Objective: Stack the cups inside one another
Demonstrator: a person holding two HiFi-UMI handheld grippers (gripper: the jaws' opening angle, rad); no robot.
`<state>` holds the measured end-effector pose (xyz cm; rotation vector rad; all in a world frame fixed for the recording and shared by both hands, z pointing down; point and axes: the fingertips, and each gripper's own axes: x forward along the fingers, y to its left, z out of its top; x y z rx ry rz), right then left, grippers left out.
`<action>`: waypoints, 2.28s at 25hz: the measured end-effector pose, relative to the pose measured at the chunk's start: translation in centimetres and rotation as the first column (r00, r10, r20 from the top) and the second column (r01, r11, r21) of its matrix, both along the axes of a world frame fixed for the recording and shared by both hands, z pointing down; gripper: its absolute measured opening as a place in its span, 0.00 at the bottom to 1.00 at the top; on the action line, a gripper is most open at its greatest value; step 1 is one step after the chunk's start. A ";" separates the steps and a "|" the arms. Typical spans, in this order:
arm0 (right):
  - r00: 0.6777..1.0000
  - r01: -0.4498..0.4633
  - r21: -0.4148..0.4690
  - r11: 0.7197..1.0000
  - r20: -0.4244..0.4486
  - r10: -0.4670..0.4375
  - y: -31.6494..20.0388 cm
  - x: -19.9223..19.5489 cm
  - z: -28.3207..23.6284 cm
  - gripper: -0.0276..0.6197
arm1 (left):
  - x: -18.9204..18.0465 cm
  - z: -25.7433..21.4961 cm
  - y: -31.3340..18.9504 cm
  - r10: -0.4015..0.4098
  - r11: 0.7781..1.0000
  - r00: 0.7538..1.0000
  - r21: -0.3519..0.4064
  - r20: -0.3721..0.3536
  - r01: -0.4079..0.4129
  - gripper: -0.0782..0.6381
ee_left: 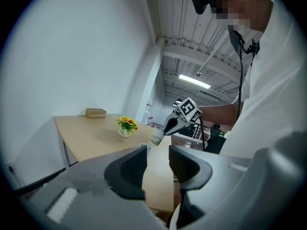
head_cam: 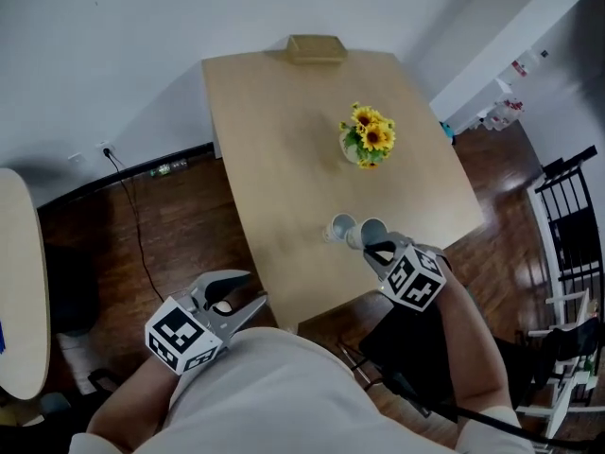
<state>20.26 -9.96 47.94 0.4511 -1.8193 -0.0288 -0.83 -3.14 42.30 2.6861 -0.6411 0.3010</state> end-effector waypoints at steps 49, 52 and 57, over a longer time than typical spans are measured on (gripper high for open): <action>0.941 -0.317 0.043 0.947 0.142 0.309 2.7 -1.1 2.7 0.14 | -3.4 3.4 -0.1 0.048 0.994 0.999 -0.098 -0.008 -0.049 0.32; 0.882 -0.447 0.029 0.894 0.182 0.435 7.8 -2.2 3.1 0.14 | -3.0 5.7 1.0 0.201 0.972 0.980 -0.129 0.008 -0.198 0.32; 0.765 -0.611 0.053 0.790 0.297 0.571 14.6 -4.0 3.0 0.13 | -2.2 6.2 0.9 0.315 0.948 0.948 -0.072 0.050 -0.312 0.32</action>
